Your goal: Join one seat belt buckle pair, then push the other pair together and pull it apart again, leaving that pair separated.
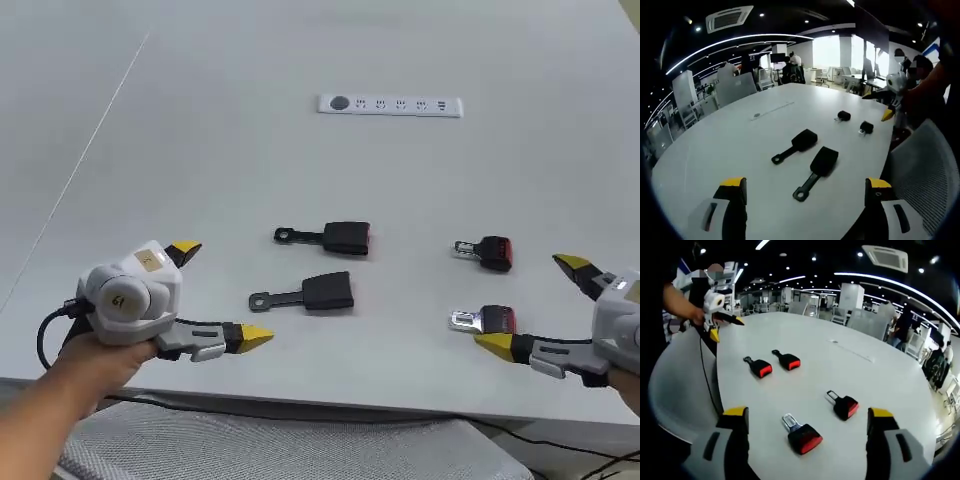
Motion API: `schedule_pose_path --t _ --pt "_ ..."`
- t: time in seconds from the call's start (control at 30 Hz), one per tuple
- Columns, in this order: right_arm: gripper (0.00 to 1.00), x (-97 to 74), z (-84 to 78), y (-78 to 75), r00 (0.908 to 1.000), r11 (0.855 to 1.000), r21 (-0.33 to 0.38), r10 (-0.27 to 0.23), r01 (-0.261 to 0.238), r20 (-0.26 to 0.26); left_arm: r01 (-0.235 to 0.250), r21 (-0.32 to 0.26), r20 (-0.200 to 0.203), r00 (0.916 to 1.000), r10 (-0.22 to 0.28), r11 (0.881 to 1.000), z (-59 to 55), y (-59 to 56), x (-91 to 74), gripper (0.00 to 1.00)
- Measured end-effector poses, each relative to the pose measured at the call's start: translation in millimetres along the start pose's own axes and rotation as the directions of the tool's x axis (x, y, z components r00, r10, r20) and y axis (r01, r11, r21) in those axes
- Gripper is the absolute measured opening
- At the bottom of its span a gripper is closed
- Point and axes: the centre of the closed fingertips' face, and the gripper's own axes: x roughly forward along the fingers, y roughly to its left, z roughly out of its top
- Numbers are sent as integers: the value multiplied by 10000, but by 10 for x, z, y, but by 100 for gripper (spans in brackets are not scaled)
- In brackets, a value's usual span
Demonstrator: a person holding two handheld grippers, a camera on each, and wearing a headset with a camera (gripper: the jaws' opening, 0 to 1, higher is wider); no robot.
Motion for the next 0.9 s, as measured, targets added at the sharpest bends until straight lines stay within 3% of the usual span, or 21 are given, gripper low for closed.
schedule_pose_path --t 0.9 --pt "98 -49 -44 -23 9998 9999 -25 117 -117 -164 168 182 -149 9998 -165 9997 42 -51 90 100"
